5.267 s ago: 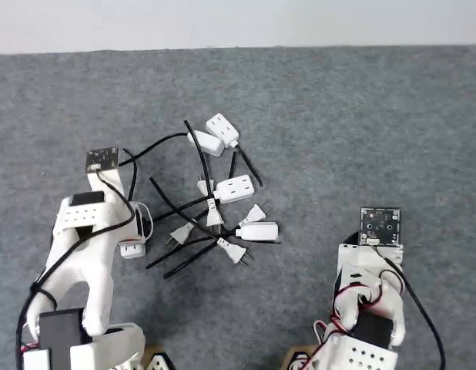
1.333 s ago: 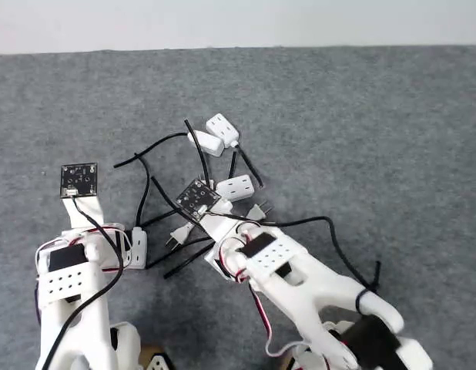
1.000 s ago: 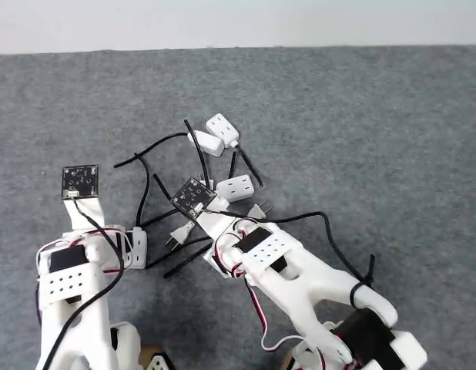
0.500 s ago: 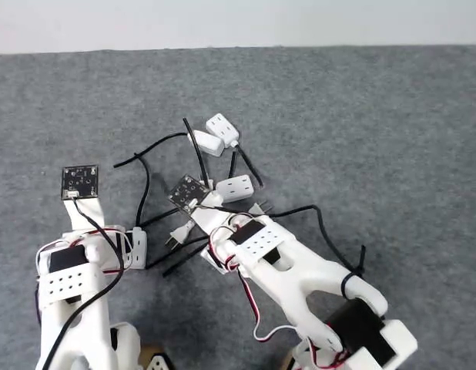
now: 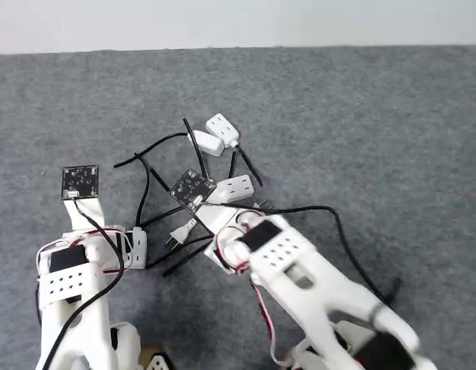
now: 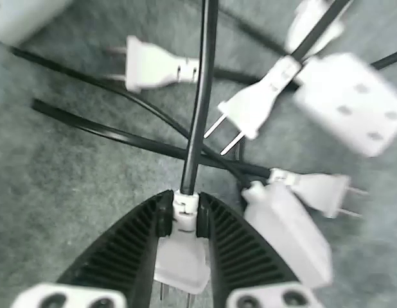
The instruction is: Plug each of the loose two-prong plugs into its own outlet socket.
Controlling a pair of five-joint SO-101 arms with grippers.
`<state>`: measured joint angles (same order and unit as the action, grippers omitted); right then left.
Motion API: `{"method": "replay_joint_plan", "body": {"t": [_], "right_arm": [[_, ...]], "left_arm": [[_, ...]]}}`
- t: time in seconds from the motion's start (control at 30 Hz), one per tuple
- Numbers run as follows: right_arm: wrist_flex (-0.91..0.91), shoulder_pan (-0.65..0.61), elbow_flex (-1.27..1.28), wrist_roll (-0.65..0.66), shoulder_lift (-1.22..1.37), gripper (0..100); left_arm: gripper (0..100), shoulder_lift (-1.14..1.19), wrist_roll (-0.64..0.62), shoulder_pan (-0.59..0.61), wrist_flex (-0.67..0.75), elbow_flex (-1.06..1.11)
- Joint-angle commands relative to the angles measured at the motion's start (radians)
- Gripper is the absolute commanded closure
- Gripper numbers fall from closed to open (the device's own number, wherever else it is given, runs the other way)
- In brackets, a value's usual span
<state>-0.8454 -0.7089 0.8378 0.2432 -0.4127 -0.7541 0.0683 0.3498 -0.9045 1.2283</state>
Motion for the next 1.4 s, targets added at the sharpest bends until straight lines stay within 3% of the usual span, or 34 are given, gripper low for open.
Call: {"method": "replay_joint_plan", "body": {"t": [0.0, 0.17, 0.3, 0.47, 0.57, 0.83, 0.97, 1.2, 1.37], "right_arm": [[-0.082, 0.036, -0.008, -0.02, -0.226, 99.0], [-0.122, 0.065, -0.021, -0.021, -0.415, 99.0], [-0.173, 0.016, -0.137, -0.054, -0.437, 99.1], [-0.2, -0.136, -0.292, -0.087, -0.351, 99.1], [-0.137, -0.203, -0.325, -0.095, -0.275, 99.1], [-0.016, -0.219, -0.336, -0.095, -0.053, 99.1], [-0.019, -0.217, -0.333, -0.089, -0.062, 99.1], [-0.071, -0.22, -0.341, -0.043, -0.07, 99.1], [-0.071, -0.219, -0.341, -0.04, -0.07, 99.1]], "left_arm": [[80, -0.018, -0.011, 0.003, 0.02, -0.033], [88, -0.003, -0.057, -0.003, 0.061, -0.093], [99, 0.187, -0.078, -0.06, 0.068, -0.199], [99, 0.559, 0.074, -0.063, -0.037, -0.432], [99, 0.623, 0.167, -0.068, -0.118, -0.503], [99, 0.247, 0.4, -0.158, -0.035, -0.191], [99, 0.057, 0.479, -0.19, -0.031, -0.065], [99, -0.011, 0.565, -0.233, -0.058, -0.019], [99, -0.011, 0.554, -0.241, -0.049, -0.018]]}}
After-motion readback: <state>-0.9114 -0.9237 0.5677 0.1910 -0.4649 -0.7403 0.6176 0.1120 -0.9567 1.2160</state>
